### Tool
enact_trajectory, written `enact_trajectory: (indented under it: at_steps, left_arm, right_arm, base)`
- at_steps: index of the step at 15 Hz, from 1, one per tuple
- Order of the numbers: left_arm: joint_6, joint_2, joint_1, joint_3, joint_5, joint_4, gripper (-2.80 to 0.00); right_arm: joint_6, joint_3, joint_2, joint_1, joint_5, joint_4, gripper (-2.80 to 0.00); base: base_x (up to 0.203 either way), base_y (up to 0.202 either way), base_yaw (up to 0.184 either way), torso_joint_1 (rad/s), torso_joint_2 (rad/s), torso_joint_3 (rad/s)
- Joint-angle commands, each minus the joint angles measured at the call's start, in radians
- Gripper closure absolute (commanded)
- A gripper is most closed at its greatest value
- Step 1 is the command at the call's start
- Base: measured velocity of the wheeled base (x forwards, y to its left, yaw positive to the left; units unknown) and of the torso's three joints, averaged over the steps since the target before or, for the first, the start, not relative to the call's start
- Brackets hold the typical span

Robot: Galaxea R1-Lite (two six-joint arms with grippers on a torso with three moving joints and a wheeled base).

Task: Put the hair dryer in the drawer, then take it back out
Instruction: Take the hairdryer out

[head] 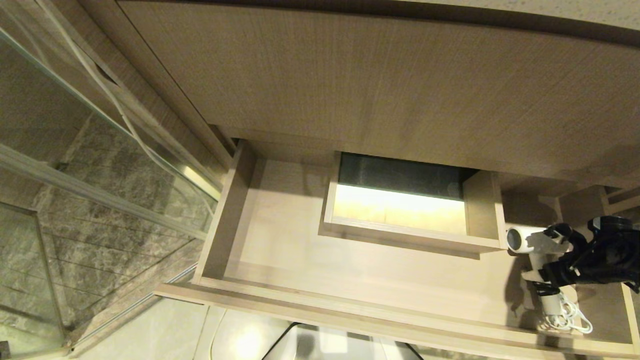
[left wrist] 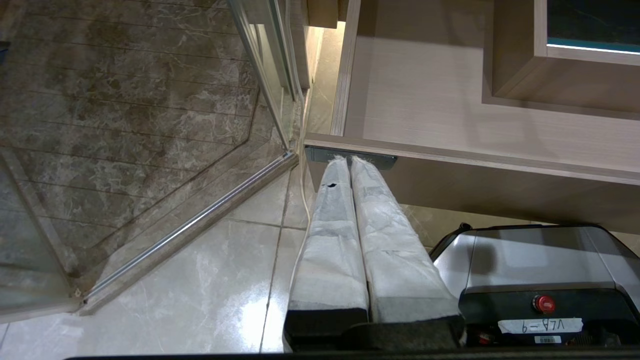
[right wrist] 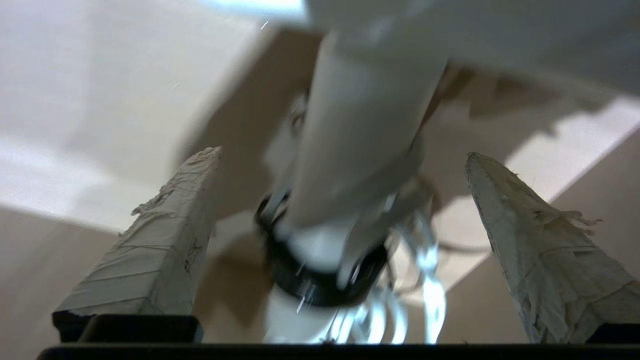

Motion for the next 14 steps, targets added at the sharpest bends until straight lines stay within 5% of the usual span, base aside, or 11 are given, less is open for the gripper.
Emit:
enact_trajectory:
  at_steps: [1, 13, 14]
  left_arm:
    - [0.000, 0.000, 0.000, 0.002, 0.000, 0.000, 0.00]
    - [0.000, 0.000, 0.000, 0.002, 0.000, 0.000, 0.00]
    - [0.000, 0.000, 0.000, 0.002, 0.000, 0.000, 0.00]
  right_arm:
    - [-0.014, -0.052, 0.060, 0.005, 0.003, -0.034, -2.80]
    - [-0.015, -0.128, 0.130, 0.006, 0.002, -0.189, -2.80]
    - [-0.015, -0.128, 0.128, 0.006, 0.002, -0.189, 0.00]
  base:
    - [0.000, 0.000, 0.000, 0.000, 0.00, 0.000]
    - [0.000, 0.000, 0.000, 0.000, 0.00, 0.000]
    - [0.000, 0.000, 0.000, 0.000, 0.00, 0.000]
